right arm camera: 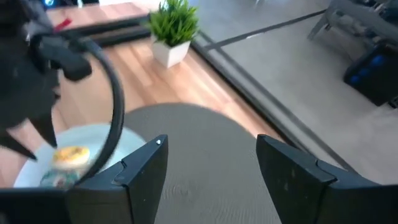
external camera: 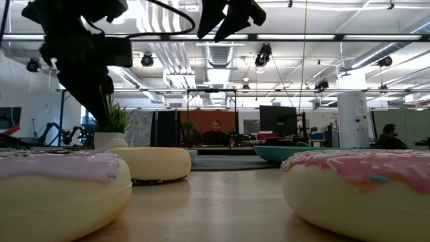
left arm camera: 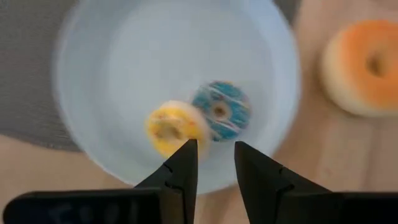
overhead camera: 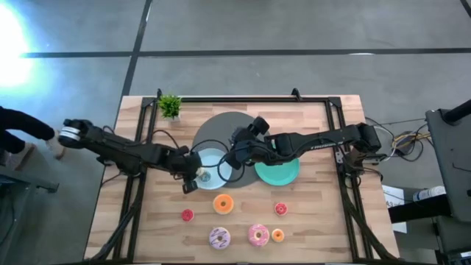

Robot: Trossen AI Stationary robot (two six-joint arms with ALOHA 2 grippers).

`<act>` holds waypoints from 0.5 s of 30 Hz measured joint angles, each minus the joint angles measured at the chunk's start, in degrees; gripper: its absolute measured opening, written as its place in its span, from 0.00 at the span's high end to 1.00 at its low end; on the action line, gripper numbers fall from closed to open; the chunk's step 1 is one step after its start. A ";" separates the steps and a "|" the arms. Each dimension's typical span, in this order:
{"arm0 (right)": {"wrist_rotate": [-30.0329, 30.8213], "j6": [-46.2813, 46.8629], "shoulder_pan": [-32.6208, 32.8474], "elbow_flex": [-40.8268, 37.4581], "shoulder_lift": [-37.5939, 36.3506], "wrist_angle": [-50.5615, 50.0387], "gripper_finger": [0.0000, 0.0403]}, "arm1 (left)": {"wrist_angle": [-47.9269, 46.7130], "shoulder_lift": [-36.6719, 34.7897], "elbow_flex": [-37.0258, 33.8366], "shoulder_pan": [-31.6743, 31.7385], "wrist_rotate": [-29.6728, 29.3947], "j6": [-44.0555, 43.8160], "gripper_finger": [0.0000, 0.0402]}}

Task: Pick & Place donuts
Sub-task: Put the small red donut on the light blue plate

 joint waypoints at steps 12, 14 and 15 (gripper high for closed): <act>-2.62 0.81 0.79 -2.79 0.07 -0.20 0.43 | -0.74 -1.50 -2.54 -18.44 1.04 -9.12 0.80; -3.17 0.74 0.77 -3.03 0.07 0.55 0.43 | -0.93 -0.37 -2.51 -19.78 0.87 -12.76 0.80; -3.39 0.41 0.76 -3.04 0.07 0.81 0.43 | -0.90 -0.03 -2.44 -20.54 0.89 -14.65 0.80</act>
